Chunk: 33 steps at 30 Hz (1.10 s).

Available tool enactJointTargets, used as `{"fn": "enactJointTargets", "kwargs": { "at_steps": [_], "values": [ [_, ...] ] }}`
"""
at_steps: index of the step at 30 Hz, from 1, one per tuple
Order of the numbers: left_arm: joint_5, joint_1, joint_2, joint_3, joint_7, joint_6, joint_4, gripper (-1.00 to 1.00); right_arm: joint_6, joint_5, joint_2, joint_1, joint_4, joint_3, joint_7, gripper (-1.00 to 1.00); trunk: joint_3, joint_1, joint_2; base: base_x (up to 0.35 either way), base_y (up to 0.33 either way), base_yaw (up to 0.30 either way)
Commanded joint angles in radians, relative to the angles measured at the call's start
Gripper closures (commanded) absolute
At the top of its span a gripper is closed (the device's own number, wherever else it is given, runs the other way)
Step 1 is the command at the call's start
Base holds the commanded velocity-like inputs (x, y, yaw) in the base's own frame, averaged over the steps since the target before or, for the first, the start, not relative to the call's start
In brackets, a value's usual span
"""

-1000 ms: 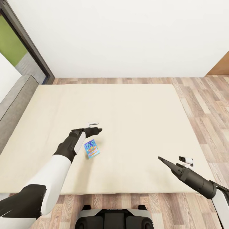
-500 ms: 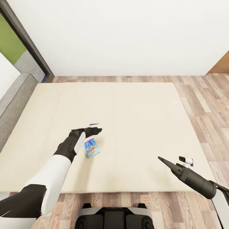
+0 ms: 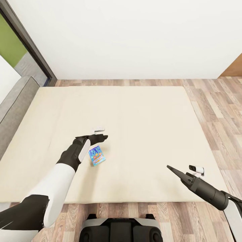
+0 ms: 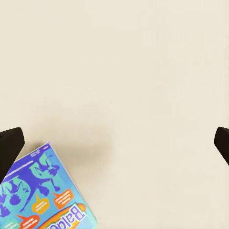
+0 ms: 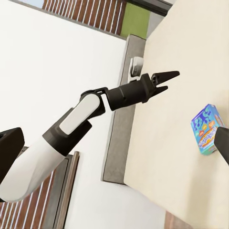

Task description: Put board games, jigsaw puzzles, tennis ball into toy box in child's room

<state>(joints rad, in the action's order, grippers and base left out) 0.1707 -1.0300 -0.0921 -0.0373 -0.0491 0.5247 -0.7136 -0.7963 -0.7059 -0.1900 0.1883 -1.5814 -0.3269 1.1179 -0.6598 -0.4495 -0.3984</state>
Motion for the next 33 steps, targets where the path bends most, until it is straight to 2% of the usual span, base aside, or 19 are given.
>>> {"fn": "enactJointTargets", "kwargs": {
  "at_steps": [1,33],
  "values": [
    [0.007,-0.002,0.000,-0.001,0.001,0.005,-0.001,-1.00,-0.006,-0.004,0.000,0.000,0.000,0.000,0.000,-1.00,-0.002,0.000,-0.002,0.000,0.000,0.000],
    [0.007,-0.013,0.005,-0.001,0.002,0.004,-0.002,-1.00,-0.006,-0.003,0.000,0.000,0.000,0.000,0.000,-1.00,-0.053,0.000,-0.002,0.000,0.000,0.000]
  ]
}}
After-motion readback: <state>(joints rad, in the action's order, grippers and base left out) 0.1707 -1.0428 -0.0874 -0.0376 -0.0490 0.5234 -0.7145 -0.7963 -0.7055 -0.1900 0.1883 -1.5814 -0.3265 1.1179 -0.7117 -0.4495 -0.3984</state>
